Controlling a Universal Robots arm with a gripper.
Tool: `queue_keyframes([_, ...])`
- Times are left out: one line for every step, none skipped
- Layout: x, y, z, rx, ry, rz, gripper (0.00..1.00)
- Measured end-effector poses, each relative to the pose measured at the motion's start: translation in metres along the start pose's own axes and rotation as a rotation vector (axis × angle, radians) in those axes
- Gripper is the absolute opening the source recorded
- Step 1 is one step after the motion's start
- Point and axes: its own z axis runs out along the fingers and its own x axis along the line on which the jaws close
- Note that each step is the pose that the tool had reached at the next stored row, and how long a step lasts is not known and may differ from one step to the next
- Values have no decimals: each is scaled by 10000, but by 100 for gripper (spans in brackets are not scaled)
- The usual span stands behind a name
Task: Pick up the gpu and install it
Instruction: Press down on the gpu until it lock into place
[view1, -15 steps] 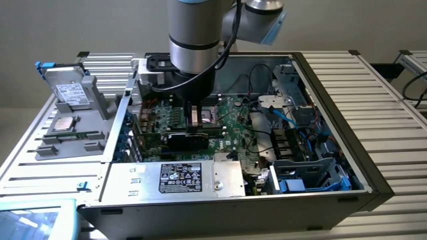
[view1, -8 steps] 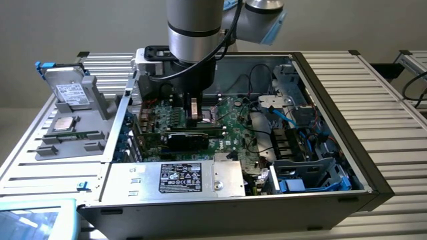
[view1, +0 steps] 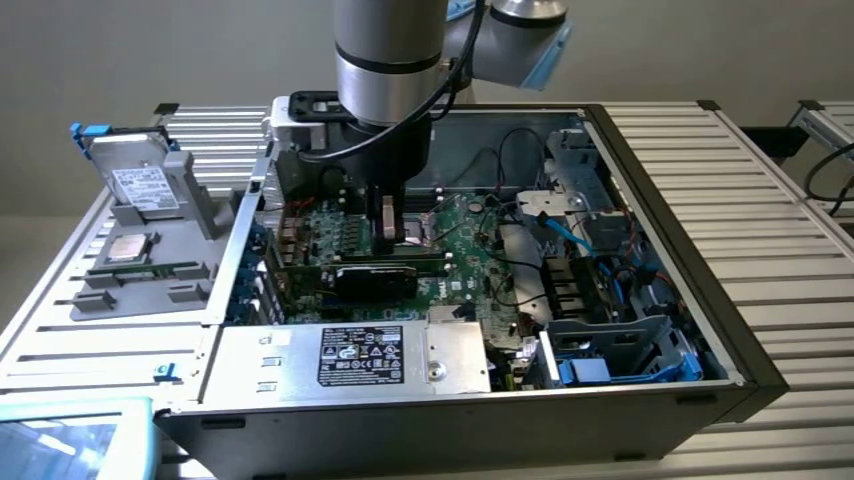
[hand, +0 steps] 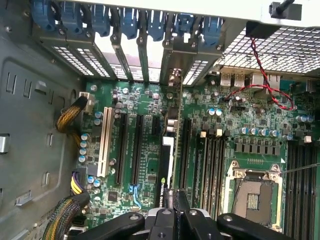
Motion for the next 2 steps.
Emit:
queue_keyframes([0,0,0,0,0,1,12])
queue_keyframes([0,0,0,0,0,0,12])
